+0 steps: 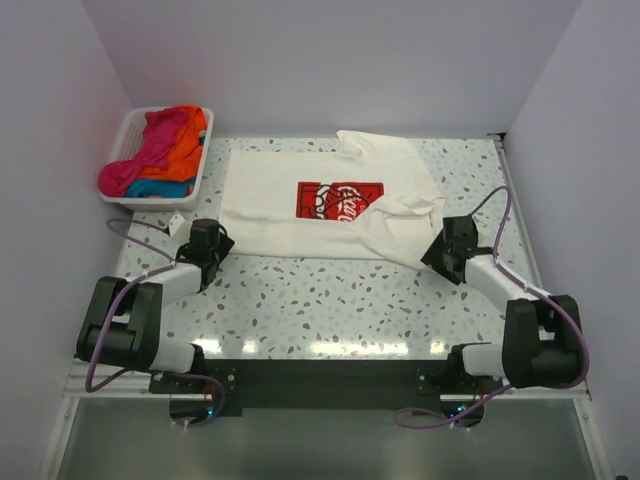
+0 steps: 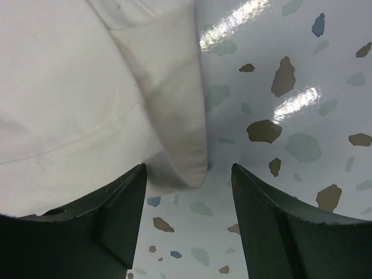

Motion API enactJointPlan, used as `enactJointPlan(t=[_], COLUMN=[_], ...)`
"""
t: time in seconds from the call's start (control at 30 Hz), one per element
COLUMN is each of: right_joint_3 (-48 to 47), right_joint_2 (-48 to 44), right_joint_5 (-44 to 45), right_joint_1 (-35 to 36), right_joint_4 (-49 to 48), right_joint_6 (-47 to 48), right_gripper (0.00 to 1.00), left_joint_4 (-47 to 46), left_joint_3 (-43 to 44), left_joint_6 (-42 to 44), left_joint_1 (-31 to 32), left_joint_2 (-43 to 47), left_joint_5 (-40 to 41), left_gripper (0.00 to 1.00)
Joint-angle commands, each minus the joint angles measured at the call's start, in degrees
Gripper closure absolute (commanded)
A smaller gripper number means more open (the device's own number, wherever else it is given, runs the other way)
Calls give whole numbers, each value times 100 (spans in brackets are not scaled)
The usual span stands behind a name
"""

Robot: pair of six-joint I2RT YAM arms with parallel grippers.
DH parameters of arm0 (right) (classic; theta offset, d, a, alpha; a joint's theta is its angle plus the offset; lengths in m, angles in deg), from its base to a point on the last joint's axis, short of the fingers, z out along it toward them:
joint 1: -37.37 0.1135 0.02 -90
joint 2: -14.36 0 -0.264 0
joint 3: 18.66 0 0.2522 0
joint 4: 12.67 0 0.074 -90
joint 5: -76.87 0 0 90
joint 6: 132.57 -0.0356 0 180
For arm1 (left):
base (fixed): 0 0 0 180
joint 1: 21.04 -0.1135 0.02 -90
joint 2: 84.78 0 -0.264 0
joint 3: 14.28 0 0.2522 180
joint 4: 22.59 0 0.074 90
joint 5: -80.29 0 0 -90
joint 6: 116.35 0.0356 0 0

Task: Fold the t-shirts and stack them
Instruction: Fold the tshirt

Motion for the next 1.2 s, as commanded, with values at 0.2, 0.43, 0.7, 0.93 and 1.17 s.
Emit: enactJointPlan(t=[0.2,0.43,0.7,0.93,1.17], right_joint_3=[-26,-175,-632,-844,-485], right_joint_2=[267,268,-321,-1050,-1762], right_joint_5=[-260,-216,-514,-778,-761], right_joint_1=[-5,-207,-734,-1103,-1148], right_joint_4=[-447,-236,669,1433,2066], right_joint_6=[-48,75,347,444,479], right_gripper=[51,87,97,92,89], left_joint_4=[140,377,1484,2467,3171], left_joint_3=[250,364,488,357,-197], left_joint_6=[6,-21,-91,-170,-284], left_joint_1=[-32,-32,-41,-32,-23], left_joint_2=[-507,-525,98,1091,2382], left_joint_5=[-183,-227,54,309,213], left_gripper=[55,89,100,100,100])
